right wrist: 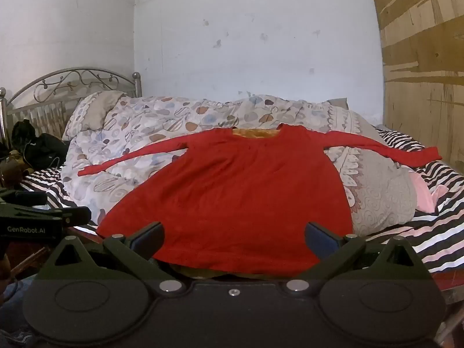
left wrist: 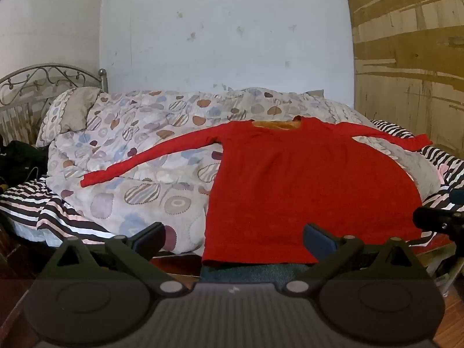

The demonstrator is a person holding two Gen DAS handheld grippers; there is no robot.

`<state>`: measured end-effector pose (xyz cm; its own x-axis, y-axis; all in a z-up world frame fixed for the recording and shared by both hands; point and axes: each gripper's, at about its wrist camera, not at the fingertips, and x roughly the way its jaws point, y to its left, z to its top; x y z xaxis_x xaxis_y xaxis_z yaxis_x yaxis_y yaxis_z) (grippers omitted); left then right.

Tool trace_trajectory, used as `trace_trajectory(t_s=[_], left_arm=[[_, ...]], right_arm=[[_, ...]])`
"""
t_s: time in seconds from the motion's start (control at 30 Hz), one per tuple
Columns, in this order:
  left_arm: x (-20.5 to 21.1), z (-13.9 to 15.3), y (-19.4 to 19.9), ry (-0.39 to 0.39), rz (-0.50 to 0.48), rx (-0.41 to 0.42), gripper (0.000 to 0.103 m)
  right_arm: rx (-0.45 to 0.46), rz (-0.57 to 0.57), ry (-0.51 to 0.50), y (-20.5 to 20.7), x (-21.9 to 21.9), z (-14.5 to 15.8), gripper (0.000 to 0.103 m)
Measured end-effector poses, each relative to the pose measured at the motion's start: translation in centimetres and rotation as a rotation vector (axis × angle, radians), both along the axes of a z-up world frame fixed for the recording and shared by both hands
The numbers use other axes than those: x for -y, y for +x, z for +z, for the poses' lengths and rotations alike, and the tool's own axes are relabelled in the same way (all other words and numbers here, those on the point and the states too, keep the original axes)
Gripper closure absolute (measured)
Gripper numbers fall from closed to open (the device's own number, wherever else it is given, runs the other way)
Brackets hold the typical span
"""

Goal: Fold small clothes

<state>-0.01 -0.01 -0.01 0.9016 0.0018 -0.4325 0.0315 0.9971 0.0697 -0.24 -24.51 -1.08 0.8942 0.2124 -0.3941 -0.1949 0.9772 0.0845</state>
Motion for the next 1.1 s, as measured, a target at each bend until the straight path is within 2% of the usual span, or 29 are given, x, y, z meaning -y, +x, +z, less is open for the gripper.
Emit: trace_trajectory(t_s=[1.1], left_arm=[[-0.01, -0.01, 0.00, 0.005, 0.002, -0.003, 0.000]], right_arm=[[-0.007, -0.002, 0.004, 0.02, 0.16, -0.12, 0.000]])
